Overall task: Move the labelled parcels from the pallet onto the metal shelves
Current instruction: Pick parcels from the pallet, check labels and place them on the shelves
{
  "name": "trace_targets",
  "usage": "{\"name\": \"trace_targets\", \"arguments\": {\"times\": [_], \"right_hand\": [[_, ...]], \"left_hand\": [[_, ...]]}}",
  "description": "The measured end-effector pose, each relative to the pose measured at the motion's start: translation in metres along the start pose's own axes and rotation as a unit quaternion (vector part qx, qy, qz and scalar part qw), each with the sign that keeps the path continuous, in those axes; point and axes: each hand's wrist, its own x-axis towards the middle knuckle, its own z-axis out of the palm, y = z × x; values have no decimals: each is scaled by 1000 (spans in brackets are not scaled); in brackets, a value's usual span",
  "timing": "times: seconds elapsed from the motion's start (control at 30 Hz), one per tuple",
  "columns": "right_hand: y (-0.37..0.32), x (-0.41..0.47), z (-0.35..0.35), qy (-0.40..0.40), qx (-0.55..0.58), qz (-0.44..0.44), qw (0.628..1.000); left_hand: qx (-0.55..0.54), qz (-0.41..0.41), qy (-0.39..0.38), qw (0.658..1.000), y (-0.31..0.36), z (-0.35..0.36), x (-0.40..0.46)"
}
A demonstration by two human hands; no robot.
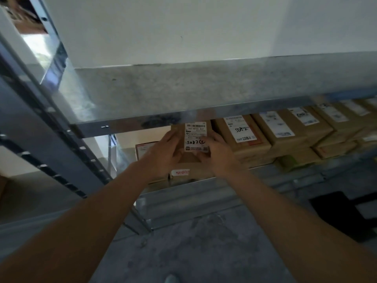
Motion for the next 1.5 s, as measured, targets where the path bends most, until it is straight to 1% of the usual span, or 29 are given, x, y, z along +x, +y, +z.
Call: {"name": "trace_targets", "arguments": {"times": [0.1,0.2,0.27,0.33,0.5,0.63,0.83,0.97,1.13,1.3,1.4,1.5], "right_hand": [[3,-1,6,-4,39,-11,999],[9,-4,10,-17,45,-19,999],[11,-5,10,-18,54,-22,998],[11,-8,9,-20,60,-27,998],[7,-22,6,-19,81,-43,996],[-1,-43,-2,3,95,-58,994],[-16,-83,-26,5,92,-78,993],[-26,-119,-45,4,98,-71,993],[-34,-163,-67,-6,71,-76,995],[-36,-199,-80,8,69,-77,995],[-39,-216,-85,24,71,-73,994],[-45,-230,-89,31,62,-59,996]], "left_hand": [[-35,15,-6,999,-8,8,4],[-45,31,-13,998,-19,23,6],[-48,-4,-23,999,-18,30,4],[-59,-26,-10,998,-12,34,1],[-59,-29,30,997,2,31,-13],[-53,-18,54,997,19,22,-36],[-37,-19,53,998,53,3,-81],[-27,-9,53,998,79,-5,-112],[-8,-20,56,998,115,-8,-150],[3,6,72,997,147,-11,-182],[8,12,82,997,157,-12,-196],[14,19,75,997,160,-14,-203]]}}
